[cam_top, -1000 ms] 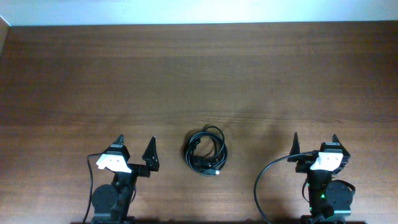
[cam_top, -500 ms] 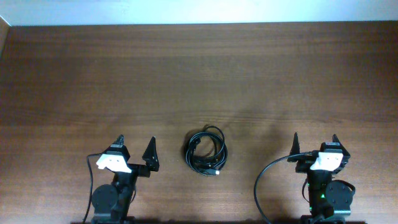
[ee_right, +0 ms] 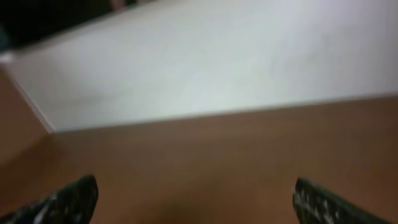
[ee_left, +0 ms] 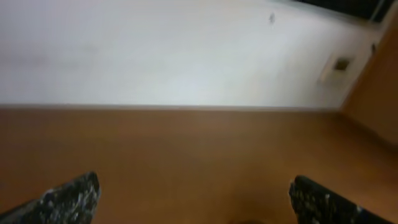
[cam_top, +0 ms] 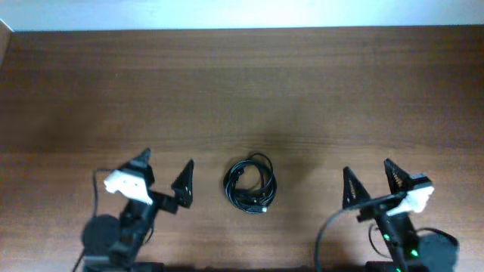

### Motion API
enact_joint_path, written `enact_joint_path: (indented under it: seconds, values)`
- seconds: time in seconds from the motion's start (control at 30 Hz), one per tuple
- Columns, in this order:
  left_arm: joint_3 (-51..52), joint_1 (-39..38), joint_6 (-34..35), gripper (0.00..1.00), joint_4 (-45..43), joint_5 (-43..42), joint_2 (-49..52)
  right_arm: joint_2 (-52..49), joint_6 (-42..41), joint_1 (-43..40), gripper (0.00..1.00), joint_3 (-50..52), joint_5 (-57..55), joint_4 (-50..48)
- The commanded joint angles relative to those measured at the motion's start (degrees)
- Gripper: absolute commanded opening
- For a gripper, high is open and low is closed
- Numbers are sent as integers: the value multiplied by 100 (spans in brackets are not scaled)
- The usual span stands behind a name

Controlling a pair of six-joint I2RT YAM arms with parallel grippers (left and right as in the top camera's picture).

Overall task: Untangle cables
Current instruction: 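Reach the left gripper down onto the black cable bundle and grasp it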

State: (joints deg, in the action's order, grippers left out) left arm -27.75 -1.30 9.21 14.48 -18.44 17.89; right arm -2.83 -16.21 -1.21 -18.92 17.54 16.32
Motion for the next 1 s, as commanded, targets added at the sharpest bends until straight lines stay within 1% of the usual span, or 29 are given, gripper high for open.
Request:
enact_joint_path:
  seconds: [0.0,0.03,0.07,0.1,0.13,0.17,0.23,0.27,0.3,0.37,0.4,0.43,0.47,0.5,0.53,0.57,0.6,0.63,0.67,0.7,0.73,0.77,0.8,0.83,0.87,0.93,0.97]
  values:
    - [-1711,20,-116,99,1248,-542,1419,-658,-212,-31,99,-1880,1019,1036]
    - [-2356,20,-118,99,1884,-542,1891,-1204,-205,-31,99,-2879,1110,1882]
    - [-3067,20,-118,99,2546,-544,2376,-1650,-81,-31,99,-3571,1226,2518]
    - [-3674,20,-118,99,3047,-542,2767,-2339,262,-31,99,-4535,1456,3445]
    - [-4017,20,-116,99,3303,-540,2981,-2798,380,-31,99,-5110,1484,3989]
    - [-4341,20,-118,99,3491,-533,3202,-3099,378,-31,99,-5440,1482,4293]
    - [-4409,20,-116,99,3558,-581,3320,-3539,376,-31,99,-5689,1510,4649]
    - [-4409,20,-118,99,3722,-584,3348,-3779,581,-31,99,-5681,1504,4787]
    - [-4398,20,-295,99,3812,-586,3375,-4017,975,-31,99,-5659,1449,4929]
    - [-4336,20,-372,99,3947,-584,3593,-4778,1019,-31,99,-5652,278,5589]
    - [-4336,17,-372,99,4216,-629,3832,-5241,1021,-31,99,-5652,-221,5969]
    - [-4336,-17,-452,99,4566,-841,4153,-5545,1023,-31,99,-5654,-280,6161]
    - [-4336,-138,-769,89,4736,-1272,4450,-5807,1027,-28,99,-5654,-278,6260]
    - [-4336,-321,-1095,78,4819,-1740,4736,-5984,1102,-20,99,-5654,-258,6262]
    - [-4336,-660,-1307,70,4815,-2037,5128,-6140,1274,-15,99,-5654,-205,6210]
    - [-4336,-1200,-1322,56,4666,-1672,5676,-6229,1355,-15,99,-5654,-195,6078]
    - [-4336,-1478,-1320,52,4546,-1257,5995,-6231,1436,-15,99,-5654,-197,6043]
    - [-4336,-1836,-1322,47,4363,-494,6461,-6181,1453,-15,99,-5654,-199,6085]
    - [-4339,-2155,-1320,48,4234,227,6913,-6061,1451,-15,99,-5654,-225,6203]
    - [-4339,-2345,-1322,48,4192,603,7208,-5949,1453,-15,100,-5654,-317,6286]
    - [-4339,-2455,-1322,47,4190,874,7364,-5877,1451,-15,98,-5654,-393,6334]
    - [-4336,-2610,-1322,43,4194,1272,7569,-5770,1451,-15,98,-5652,-501,6400]
    - [-4332,-2846,-1368,46,4065,1989,7971,-5702,1449,-15,96,-5652,-579,6478]
    - [-4325,-2872,-1362,46,3958,2116,8096,-5705,1449,-15,96,-5652,-579,6498]
    - [-4325,-2872,-1246,41,3901,2103,8201,-5705,1449,-15,96,-5630,-579,6498]
    - [-4321,-2898,-509,35,3958,2096,8249,-5709,1449,-15,96,-5619,-579,6535]
    - [-4319,-2938,-271,33,3980,1971,8249,-5711,1449,-15,96,-5619,-581,6533]
